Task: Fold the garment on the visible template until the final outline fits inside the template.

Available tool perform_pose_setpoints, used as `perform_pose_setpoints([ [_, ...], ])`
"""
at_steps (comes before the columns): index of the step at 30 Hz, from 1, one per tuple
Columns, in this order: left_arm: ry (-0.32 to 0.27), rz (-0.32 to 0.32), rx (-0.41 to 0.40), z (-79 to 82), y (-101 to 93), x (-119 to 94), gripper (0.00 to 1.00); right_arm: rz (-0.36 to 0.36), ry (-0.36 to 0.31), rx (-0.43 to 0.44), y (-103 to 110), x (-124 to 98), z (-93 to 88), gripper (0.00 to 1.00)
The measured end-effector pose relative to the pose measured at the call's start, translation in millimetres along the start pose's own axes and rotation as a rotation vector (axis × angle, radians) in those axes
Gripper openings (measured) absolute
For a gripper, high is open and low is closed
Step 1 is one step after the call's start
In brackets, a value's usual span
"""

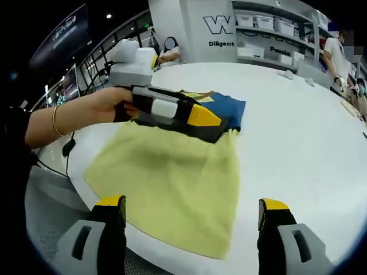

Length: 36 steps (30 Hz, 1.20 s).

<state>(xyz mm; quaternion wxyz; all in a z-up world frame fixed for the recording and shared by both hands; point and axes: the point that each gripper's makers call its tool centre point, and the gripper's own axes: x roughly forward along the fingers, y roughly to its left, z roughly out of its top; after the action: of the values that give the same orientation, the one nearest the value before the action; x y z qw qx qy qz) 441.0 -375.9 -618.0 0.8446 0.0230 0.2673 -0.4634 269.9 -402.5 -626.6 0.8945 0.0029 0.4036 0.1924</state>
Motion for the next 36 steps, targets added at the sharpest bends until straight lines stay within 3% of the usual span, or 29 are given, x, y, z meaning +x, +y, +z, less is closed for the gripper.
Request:
perform_pose_setpoints([
  [5, -0.008, 0.057, -0.028, 0.8, 13.8, -12, 0.93, 0.013, 0.002, 0.008, 4, 2, -0.5, 0.97],
  [8, -0.012, 0.083, -0.018, 0.7, 20.2, -19, 0.99, 0.017, 0.006, 0.006, 5, 2, -0.8, 0.98],
  [19, 0.006, 0.162, 0.009, -0.3, 46.7, -50, 0.99, 0.029, 0.006, -0.002, 9, 3, 0.5, 0.99],
  [29, -0.006, 0.227, -0.051, -1.6, 79.3, -83, 0.96, 0.028, 0.012, -0.007, 13, 2, -1.4, 0.99],
  [36, 0.000, 0.277, -0.093, -13.7, 101.4, -105, 0.92, 0.031, 0.015, -0.009, 17, 1, -1.9, 0.99],
])
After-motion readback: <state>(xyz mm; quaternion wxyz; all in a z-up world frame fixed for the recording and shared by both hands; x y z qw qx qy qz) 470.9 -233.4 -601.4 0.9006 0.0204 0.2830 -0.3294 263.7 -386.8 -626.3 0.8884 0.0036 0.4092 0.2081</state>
